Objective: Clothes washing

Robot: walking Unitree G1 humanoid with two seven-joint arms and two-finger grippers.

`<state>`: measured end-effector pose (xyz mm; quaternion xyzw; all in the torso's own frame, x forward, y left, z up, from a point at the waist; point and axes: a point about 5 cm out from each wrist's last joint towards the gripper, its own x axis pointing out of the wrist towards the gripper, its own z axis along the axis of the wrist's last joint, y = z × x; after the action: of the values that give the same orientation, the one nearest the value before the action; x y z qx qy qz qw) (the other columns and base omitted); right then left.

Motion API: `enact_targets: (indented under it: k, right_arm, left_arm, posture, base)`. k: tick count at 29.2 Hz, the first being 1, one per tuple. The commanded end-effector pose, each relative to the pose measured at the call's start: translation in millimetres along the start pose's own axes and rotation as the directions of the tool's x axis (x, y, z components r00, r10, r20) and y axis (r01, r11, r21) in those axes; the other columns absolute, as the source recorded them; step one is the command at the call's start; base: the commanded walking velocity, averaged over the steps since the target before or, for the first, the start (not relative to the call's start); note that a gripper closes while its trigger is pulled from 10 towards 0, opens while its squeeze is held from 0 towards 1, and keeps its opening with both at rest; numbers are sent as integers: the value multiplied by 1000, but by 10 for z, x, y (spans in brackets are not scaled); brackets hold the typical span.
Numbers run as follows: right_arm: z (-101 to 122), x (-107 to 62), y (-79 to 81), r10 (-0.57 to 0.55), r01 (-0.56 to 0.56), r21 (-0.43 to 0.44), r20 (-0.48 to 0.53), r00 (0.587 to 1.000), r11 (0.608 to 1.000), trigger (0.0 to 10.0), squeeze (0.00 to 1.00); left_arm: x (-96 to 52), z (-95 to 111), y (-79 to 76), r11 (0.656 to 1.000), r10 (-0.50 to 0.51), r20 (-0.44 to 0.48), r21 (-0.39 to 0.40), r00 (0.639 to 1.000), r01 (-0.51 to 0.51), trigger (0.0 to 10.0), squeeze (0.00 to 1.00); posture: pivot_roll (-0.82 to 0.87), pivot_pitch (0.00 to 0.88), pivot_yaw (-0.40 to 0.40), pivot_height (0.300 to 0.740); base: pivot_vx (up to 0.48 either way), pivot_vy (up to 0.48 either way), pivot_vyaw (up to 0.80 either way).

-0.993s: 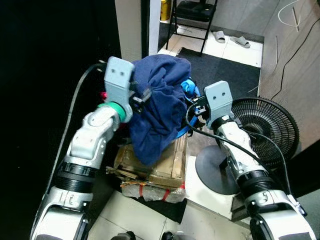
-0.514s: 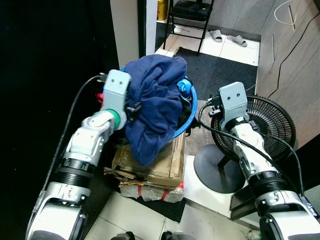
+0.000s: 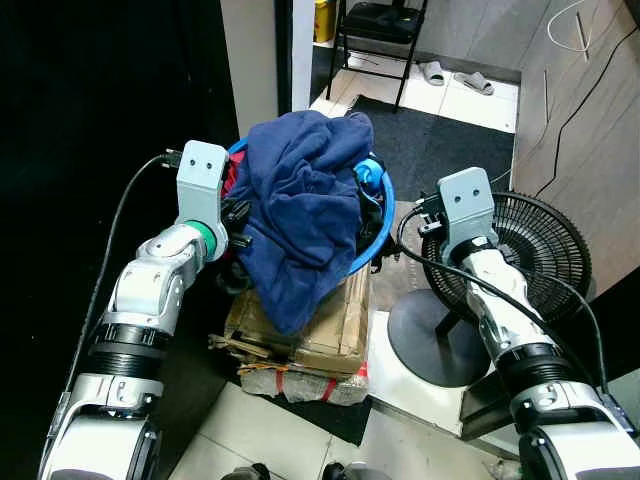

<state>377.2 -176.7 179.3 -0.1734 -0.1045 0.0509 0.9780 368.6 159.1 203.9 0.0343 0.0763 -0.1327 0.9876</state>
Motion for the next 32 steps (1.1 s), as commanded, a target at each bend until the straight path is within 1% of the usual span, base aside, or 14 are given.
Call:
enact_targets:
  k: [1,6,10,12,13,14,15,16,18,21,22,23,27,32]
  right_arm:
    - [-43,-16,-8,-5,5,1,-16,1000,1000,10000,0]
    - [-50,-20,-21,-9,9,1,-17,1000,1000,10000,0]
    - [-49,-19,-16,-10,10,5,-16,1000,1000,10000,0]
    - [-48,-19,-12,-10,10,6,-15,1000,1000,10000,0]
    - [-46,-19,-6,-10,10,7,-14,1000,1000,10000,0]
    - [-46,-19,-6,-10,10,7,-14,1000,1000,10000,0]
    - [-46,-20,3,-8,8,9,-13,1000,1000,10000,0]
    - [-46,-20,3,-8,8,9,-13,1000,1000,10000,0]
    - [-49,-23,23,-3,3,12,-12,1000,1000,10000,0]
    - [-49,-23,26,-2,2,13,-12,1000,1000,10000,0]
    - [-49,-24,33,-1,1,14,-11,1000,1000,10000,0]
    - [-49,-26,39,0,0,15,-11,1000,1000,10000,0]
    - [-55,-30,43,1,0,16,-12,1000,1000,10000,0]
    - [-69,-34,28,-1,1,14,-18,1000,1000,10000,0]
  left_arm:
    - [-6,-23,20,1000,7,-6,-6,1000,-7,0,0]
    - [-2,6,-3,1000,-4,9,-9,1000,4,0,0]
    - [-20,86,-42,999,-30,67,-29,997,32,0,0]
    - [-31,146,-58,998,-39,106,-46,994,44,0,0]
    - [-62,284,-101,992,-76,194,-87,978,94,0,0]
    - [-62,284,-101,992,-76,194,-87,978,94,0,0]
    - [-129,496,-163,976,-121,318,-136,940,172,10000,0]
    - [-129,496,-163,976,-121,318,-136,940,172,10000,0]
    - [-275,854,-275,956,-166,497,-130,852,262,10000,0]
    - [-287,885,-300,958,-173,507,-112,844,264,10000,0]
    - [-300,900,-357,960,-201,511,-68,836,272,10000,0]
    - [-311,892,-429,963,-233,503,0,832,270,10000,1000]
    - [-335,834,-569,951,-305,475,110,825,288,10000,1000]
    - [-241,811,-648,954,-298,444,104,845,281,10000,1000]
  posture:
    - [-3,74,32,740]
    - [-1,79,31,740]
    - [0,84,31,740]
    - [0,84,31,740]
    - [-2,85,30,740]
    - [-2,85,30,740]
    - [-2,86,30,740]
    - [-2,86,30,740]
    - [-3,89,31,740]
    - [-3,89,31,740]
    - [-3,89,31,740]
    - [-5,91,31,740]
    - [-5,93,30,740]
    - [-1,96,28,740]
  base:
    - [0,0,0]
    - [0,0,0]
    - [0,0,0]
    - [0,0,0]
    - [0,0,0]
    - [0,0,0]
    - [0,0,0]
    - [0,0,0]
    - [0,0,0]
    - [0,0,0]
    - [0,0,0]
    - [0,0,0]
    - [0,0,0]
    - [0,0,0]
